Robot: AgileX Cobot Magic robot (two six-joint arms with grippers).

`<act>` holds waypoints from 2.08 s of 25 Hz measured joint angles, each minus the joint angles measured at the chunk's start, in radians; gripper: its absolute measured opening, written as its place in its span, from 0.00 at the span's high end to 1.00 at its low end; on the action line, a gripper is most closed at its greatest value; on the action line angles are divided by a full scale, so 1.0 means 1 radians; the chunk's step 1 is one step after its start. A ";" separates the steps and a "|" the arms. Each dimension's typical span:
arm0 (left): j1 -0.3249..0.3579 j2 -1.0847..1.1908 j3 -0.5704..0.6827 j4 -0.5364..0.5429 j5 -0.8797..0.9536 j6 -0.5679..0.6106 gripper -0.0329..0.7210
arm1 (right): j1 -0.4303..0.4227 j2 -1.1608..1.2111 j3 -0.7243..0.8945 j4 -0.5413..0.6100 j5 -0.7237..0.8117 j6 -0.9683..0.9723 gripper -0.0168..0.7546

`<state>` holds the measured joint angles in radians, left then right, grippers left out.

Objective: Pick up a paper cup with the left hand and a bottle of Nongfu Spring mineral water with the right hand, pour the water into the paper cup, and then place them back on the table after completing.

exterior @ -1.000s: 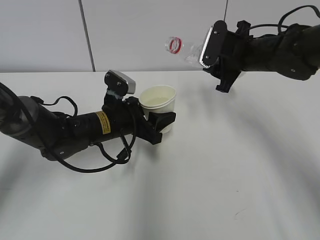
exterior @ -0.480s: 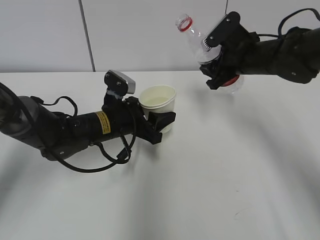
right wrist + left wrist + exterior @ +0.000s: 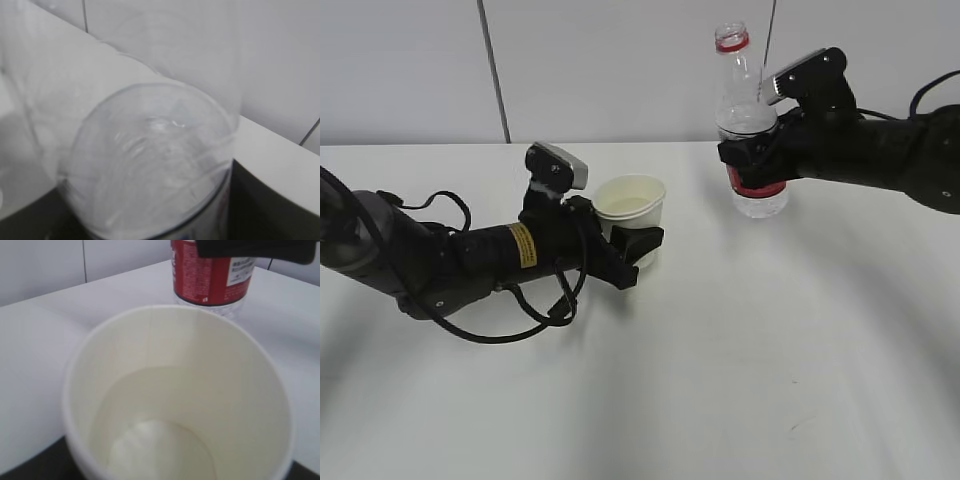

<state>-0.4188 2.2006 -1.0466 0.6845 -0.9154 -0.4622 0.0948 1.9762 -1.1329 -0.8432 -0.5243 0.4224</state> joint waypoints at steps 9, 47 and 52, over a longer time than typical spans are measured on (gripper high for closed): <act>0.089 0.000 0.000 0.002 0.009 0.000 0.42 | -0.024 -0.002 0.087 0.048 -0.167 0.000 0.40; 0.202 0.068 -0.003 -0.148 0.018 0.134 0.38 | -0.026 0.062 0.109 0.103 -0.353 -0.021 0.40; 0.202 0.070 -0.003 -0.151 0.015 0.136 0.36 | -0.026 0.062 0.109 0.103 -0.353 -0.021 0.40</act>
<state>-0.2169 2.2706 -1.0494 0.5340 -0.9006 -0.3260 0.0689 2.0384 -1.0237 -0.7403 -0.8774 0.4010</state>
